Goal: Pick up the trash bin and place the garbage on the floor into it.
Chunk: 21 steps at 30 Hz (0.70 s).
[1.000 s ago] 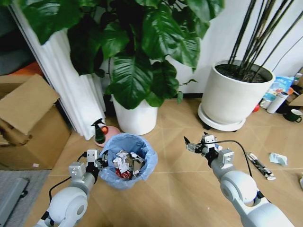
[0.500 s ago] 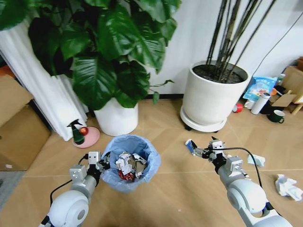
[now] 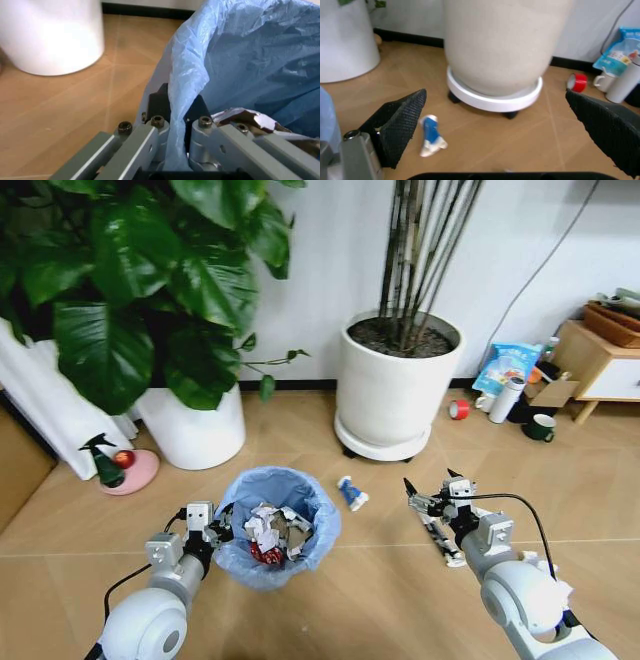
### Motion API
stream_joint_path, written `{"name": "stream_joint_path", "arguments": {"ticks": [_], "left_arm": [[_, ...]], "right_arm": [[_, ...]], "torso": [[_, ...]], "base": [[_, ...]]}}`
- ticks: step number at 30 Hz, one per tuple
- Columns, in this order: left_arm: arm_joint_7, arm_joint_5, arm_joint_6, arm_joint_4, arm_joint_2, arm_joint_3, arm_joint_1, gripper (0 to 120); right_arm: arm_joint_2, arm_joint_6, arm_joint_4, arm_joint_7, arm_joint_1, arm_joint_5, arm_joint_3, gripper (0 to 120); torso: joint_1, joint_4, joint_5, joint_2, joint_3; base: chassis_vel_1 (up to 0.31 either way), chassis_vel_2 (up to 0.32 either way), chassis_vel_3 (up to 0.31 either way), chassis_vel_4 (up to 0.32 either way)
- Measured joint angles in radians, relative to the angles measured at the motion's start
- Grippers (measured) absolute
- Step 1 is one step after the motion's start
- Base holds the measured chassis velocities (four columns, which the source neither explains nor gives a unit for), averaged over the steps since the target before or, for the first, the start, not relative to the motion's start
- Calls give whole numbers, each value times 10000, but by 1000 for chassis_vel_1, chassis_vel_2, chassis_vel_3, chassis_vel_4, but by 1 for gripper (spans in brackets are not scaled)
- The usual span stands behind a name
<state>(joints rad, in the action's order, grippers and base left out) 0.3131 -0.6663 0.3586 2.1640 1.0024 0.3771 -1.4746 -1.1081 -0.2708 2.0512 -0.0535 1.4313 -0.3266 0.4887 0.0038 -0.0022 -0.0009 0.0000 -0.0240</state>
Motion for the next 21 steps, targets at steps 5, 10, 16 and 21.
{"name": "stream_joint_path", "arguments": {"ticks": [5, 10, 16, 21], "left_arm": [[-8, 11, 0, -30, 34, -9, 21, 0], [-3, 35, 0, -74, 72, -8, 31, 0], [17, 42, -4, -123, 89, 32, 59, 0], [17, 50, -13, -147, 104, 24, 64, 0]], "right_arm": [[-23, 180, -98, 92, 39, 88, 8, 100], [-133, 445, -202, 220, 65, 217, 16, 100], [-285, 470, -398, 363, 5, 662, 10, 100], [-342, 521, -412, 373, 24, 707, -1, 100]], "torso": [[0, -4, 4, 0, 0], [0, -1, 3, 0, 0], [0, 2, 0, 0, 0], [-1, 0, 2, 0, 1]], "base": [[-170, -195, 172, 197], [-56, -53, 49, 42], [38, 55, -29, -36], [-19, 11, 18, -31]]}}
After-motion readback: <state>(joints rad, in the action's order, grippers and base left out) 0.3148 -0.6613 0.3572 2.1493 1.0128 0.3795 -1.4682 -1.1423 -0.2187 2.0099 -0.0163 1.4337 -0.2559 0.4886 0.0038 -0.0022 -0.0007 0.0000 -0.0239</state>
